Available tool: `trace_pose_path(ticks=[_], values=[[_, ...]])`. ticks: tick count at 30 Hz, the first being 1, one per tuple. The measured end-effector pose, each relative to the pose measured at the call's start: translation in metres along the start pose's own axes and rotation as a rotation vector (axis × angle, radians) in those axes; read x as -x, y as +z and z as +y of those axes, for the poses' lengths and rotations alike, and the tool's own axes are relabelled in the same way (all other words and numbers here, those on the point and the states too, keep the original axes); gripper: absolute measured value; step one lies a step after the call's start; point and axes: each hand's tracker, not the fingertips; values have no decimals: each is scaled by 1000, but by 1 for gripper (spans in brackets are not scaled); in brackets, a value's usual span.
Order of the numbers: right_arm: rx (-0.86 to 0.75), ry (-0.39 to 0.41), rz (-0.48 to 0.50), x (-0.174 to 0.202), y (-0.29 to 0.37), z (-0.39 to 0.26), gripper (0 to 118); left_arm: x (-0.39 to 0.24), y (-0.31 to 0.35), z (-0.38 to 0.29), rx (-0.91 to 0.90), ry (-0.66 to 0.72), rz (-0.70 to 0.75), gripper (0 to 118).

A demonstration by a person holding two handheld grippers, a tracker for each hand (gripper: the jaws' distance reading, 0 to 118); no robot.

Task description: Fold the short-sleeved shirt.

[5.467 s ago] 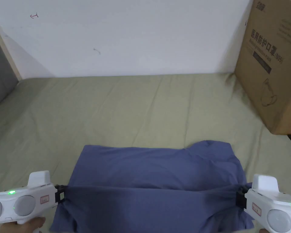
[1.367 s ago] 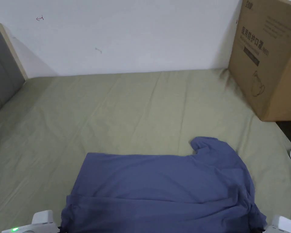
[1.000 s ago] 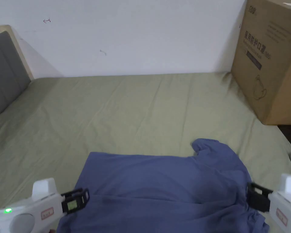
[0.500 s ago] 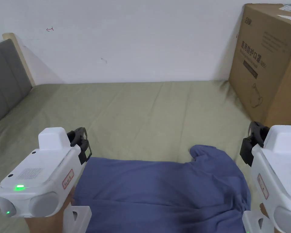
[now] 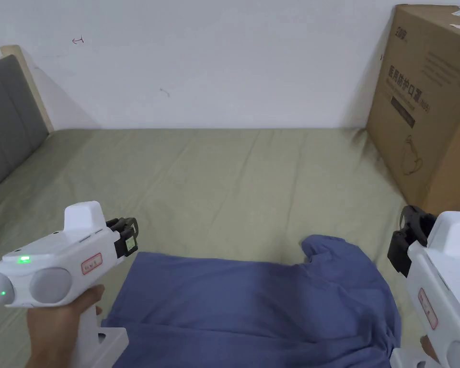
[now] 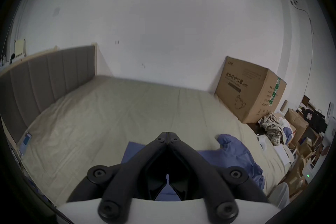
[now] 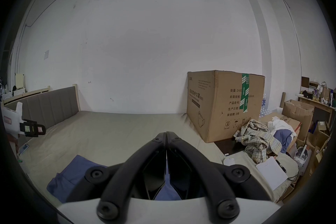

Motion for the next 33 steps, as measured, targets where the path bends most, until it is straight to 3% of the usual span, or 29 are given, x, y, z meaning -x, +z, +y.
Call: trace_pose_path(ticks=[9, 11, 12, 13, 14, 16, 17, 21, 22, 24, 27, 28, 31, 33], values=[[91, 14, -34, -9, -54, -19, 0, 47, -128, 6, 269, 18, 71, 4], [111, 19, -43, -10, -68, -25, 0, 55, -158, 3, 321, 52, 92, 25], [121, 21, -48, -10, -75, -28, 0, 60, -176, 0, 368, 60, 88, 42], [131, 23, -52, -10, -81, -30, 0, 67, -190, -4, 398, 45, 103, 65], [141, 24, -56, -10, -87, -33, 0, 73, -204, -10, 420, 31, 137, 79], [161, 26, -62, -10, -98, -40, 0, 77, -230, -20, 469, -4, 202, 101], [176, 28, -64, -10, -104, -44, 0, 76, -239, -28, 482, -17, 218, 102], [217, 34, -70, -10, -126, -58, 0, 87, -274, -46, 515, -45, 221, 102], [227, 35, -70, -10, -130, -61, 0, 91, -282, -50, 528, -43, 227, 97], [243, 39, -71, -10, -137, -67, 0, 93, -295, -58, 552, -31, 244, 74], [270, 44, -69, -10, -142, -74, 0, 83, -283, -65, 541, -8, 252, 69], [284, 36, -63, -10, -144, -76, 0, 81, -280, -63, 536, -17, 236, 60], [314, 16, -60, -17, -152, -85, 0, 78, -272, -58, 516, -43, 143, 3], [363, -42, -66, -28, -169, -90, 0, 70, -260, -51, 502, -46, 177, 2]])
